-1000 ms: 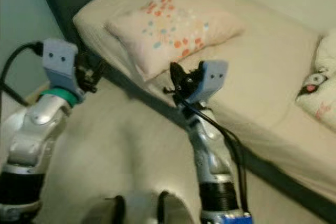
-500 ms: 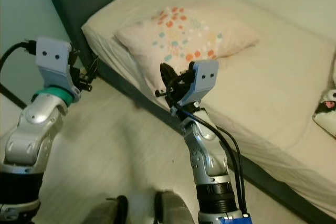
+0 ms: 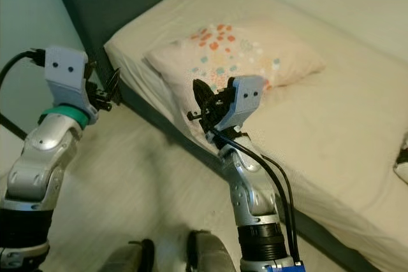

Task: Clean up the room

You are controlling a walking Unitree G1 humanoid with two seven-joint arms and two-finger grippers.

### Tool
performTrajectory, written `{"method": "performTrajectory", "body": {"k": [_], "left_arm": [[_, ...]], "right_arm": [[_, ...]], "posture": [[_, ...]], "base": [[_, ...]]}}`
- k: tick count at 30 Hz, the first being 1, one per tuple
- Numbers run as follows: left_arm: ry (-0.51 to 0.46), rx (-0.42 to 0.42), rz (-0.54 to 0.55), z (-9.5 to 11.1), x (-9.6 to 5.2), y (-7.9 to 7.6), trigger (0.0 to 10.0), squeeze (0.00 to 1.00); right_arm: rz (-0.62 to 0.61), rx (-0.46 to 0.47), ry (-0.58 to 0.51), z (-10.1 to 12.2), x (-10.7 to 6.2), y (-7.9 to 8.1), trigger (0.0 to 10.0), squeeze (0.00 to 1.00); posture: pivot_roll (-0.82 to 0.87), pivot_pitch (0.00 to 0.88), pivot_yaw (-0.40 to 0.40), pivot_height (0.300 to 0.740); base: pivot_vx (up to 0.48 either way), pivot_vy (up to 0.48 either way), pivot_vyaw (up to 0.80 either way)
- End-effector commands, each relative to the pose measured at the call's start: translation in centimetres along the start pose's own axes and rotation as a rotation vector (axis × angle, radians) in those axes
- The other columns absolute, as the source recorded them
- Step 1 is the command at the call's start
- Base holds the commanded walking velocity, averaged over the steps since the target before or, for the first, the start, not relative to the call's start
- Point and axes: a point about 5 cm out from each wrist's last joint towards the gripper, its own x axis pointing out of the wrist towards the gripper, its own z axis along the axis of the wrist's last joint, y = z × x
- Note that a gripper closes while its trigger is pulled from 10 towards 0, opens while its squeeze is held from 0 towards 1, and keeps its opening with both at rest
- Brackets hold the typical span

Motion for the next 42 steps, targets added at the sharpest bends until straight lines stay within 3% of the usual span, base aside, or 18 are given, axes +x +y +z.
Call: {"method": "performTrajectory", "body": {"k": [1,42], "left_arm": [[0.019,0.001,-0.009,-0.43,-0.08,-0.22,10.0,0.0],[0.013,0.001,-0.01,-0.36,0.05,-0.28,10.0,0.0]], "right_arm": [[-0.011,0.001,0.011,-0.18,-0.38,-0.31,10.0,0.0],[0.03,0.043,0.022,-0.25,-0.53,-0.04,10.0,0.0]], "posture": [[-0.04,0.149,0.028,0.74],[-0.04,0.14,0.026,0.74]], "base": [[0.394,0.0,0.0],[0.391,0.0,0.0]]}}
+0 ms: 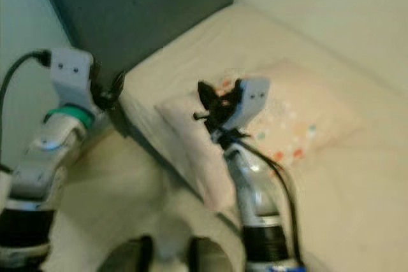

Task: Clean up the room

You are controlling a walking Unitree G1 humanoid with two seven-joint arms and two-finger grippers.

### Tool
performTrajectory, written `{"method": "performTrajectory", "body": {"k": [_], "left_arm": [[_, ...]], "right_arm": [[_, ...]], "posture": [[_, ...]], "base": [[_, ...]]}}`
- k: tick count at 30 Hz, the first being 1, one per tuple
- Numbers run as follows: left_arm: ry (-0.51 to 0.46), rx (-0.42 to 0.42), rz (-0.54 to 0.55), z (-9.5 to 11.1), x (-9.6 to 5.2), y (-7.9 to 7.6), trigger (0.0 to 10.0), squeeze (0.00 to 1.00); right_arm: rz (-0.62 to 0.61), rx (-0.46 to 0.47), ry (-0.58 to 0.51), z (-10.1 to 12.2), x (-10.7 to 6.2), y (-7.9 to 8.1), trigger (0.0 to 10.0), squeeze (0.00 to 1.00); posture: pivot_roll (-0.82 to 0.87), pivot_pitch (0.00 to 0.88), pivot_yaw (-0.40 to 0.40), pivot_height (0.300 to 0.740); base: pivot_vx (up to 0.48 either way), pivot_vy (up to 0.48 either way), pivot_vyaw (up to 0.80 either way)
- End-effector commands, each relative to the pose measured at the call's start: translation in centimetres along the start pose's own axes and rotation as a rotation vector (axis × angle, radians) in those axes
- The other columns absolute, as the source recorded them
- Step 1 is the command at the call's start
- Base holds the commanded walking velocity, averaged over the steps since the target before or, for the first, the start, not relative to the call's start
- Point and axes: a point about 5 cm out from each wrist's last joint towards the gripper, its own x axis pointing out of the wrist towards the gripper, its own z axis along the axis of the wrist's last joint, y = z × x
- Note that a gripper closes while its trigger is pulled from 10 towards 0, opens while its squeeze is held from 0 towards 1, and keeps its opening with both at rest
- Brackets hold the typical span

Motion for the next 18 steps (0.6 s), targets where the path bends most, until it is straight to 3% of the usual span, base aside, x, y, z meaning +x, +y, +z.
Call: {"method": "performTrajectory", "body": {"k": [1,18], "left_arm": [[0.019,0.004,-0.014,-0.55,-0.13,-0.43,10.0,0.0],[0.018,0.005,-0.031,-0.52,-0.12,-0.7,10.0,0.0]], "right_arm": [[-0.019,0.004,0.014,-0.23,-0.44,-0.52,10.0,0.0],[-0.027,0.006,0.014,-0.24,-0.52,-0.63,10.0,0.0]], "posture": [[-0.04,0.14,0.026,0.74],[-0.04,0.144,0.029,0.74]], "base": [[0.39,0.0,0.0],[0.389,0.0,0.0]]}}
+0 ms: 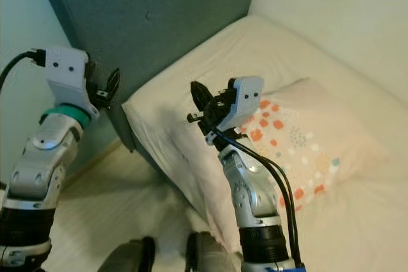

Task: Clean up the room

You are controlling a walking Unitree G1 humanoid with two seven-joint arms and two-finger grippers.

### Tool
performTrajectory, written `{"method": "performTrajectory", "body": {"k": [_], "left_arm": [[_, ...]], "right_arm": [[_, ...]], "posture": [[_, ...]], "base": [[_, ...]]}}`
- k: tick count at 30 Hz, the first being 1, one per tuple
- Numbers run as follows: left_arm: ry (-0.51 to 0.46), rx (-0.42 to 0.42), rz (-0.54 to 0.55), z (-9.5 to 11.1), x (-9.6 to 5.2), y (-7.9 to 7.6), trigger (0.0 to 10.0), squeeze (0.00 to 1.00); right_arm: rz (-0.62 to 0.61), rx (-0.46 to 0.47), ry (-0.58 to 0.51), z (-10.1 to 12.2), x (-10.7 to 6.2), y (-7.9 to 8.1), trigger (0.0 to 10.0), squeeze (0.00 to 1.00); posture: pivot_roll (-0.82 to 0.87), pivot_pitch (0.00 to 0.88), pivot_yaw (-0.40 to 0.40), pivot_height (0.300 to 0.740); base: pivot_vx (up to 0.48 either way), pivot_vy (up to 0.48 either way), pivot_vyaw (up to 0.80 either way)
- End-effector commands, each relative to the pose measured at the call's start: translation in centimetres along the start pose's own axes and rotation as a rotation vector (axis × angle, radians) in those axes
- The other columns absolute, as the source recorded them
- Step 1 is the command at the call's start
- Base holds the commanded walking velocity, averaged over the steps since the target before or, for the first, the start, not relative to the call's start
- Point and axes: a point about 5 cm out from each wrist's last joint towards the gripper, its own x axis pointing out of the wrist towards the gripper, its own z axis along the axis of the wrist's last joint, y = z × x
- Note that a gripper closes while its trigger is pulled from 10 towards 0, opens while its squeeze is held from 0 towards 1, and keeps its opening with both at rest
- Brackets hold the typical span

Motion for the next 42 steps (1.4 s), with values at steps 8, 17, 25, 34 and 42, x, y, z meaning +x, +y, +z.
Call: {"method": "performTrajectory", "body": {"k": [8,17,25,34,42], "left_arm": [[-0.001,-0.005,-0.132,-0.2,-0.1,-1.8,10.0,0.0],[-0.019,-0.072,-0.381,0.6,0.3,-4.3,10.0,0.0],[0.084,-0.099,-0.582,-0.6,1.2,-7.3,10.0,0.0],[0.272,0.05,-0.553,-4.2,2.0,-7.2,10.0,0.0],[0.314,0.082,-0.498,-4.8,1.0,-4.0,10.0,0.0]], "right_arm": [[-0.035,0.011,0.009,-0.2,-0.4,-0.8,10.0,0.0],[-0.073,0.024,0.015,-0.4,-0.7,-1.8,10.0,0.0],[-0.334,-0.035,0.07,-2.2,-2.4,-5.4,10.0,0.0],[-0.78,-0.154,0.096,-1.9,-4.8,-10.2,10.0,0.0],[-1.211,0.005,0.197,-5.4,-9.0,-12.6,10.0,0.0]], "posture": [[-0.04,0.144,0.028,0.74],[-0.04,0.145,0.023,0.74],[-0.04,0.151,0.024,0.74],[-0.04,0.214,0.049,0.74],[0.0,0.26,0.069,0.74]], "base": [[0.131,0.0,0.0],[0.0,0.0,0.0],[0.0,0.0,0.0],[0.0,0.0,0.0],[0.0,0.0,0.0]]}}
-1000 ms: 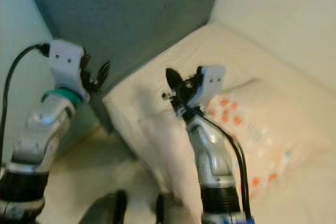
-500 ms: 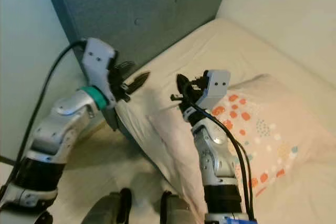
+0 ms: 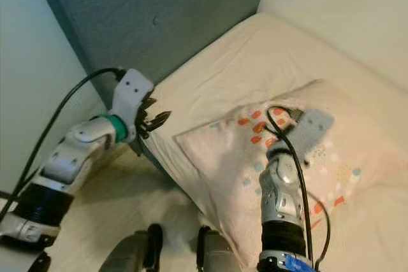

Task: Clean up the room

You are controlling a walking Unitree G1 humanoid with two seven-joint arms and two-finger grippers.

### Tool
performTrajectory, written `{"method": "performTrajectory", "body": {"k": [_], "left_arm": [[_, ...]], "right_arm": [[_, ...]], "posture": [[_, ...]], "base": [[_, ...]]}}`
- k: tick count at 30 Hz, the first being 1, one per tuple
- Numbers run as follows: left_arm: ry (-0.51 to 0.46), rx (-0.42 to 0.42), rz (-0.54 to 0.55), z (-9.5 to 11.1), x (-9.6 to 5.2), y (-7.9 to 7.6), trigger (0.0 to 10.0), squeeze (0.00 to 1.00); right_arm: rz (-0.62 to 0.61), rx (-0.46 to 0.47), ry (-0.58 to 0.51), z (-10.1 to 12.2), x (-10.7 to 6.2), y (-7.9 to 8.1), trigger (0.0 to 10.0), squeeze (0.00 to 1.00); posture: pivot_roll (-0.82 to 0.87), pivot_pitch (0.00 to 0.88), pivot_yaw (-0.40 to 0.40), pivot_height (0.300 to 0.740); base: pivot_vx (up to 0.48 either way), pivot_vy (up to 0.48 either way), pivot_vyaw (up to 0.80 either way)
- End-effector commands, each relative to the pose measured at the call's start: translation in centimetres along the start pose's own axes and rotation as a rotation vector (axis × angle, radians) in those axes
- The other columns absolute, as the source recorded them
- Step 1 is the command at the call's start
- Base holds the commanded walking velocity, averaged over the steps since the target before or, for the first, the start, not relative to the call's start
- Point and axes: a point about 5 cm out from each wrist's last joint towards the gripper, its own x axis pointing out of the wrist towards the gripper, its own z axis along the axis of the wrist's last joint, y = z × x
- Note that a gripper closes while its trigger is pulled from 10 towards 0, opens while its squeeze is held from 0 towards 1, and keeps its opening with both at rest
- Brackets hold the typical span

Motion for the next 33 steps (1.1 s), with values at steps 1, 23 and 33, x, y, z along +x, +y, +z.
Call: {"method": "performTrajectory", "body": {"k": [1,23,33], "left_arm": [[0.029,-0.009,0.009,-0.8,-0.6,0.3,10.0,0.0],[0.088,-0.001,0.152,-1.6,-4.4,3.5,10.0,0.0],[0.102,0.001,0.155,-1.6,-4.8,3.5,10.0,0.0]], "right_arm": [[-0.071,0.015,0.052,-1.4,-0.1,-1.1,10.0,0.0],[-0.03,-0.082,0.251,-4.0,2.3,1.9,10.0,1.0],[-0.121,-0.217,0.339,-5.6,2.0,0.3,10.0,0.0]], "posture": [[0.01,0.267,0.071,0.74],[0.1,0.328,0.082,0.74],[0.12,0.328,0.089,0.74]], "base": [[0.0,0.0,0.0],[0.0,0.0,0.0],[0.0,0.0,0.0]]}}
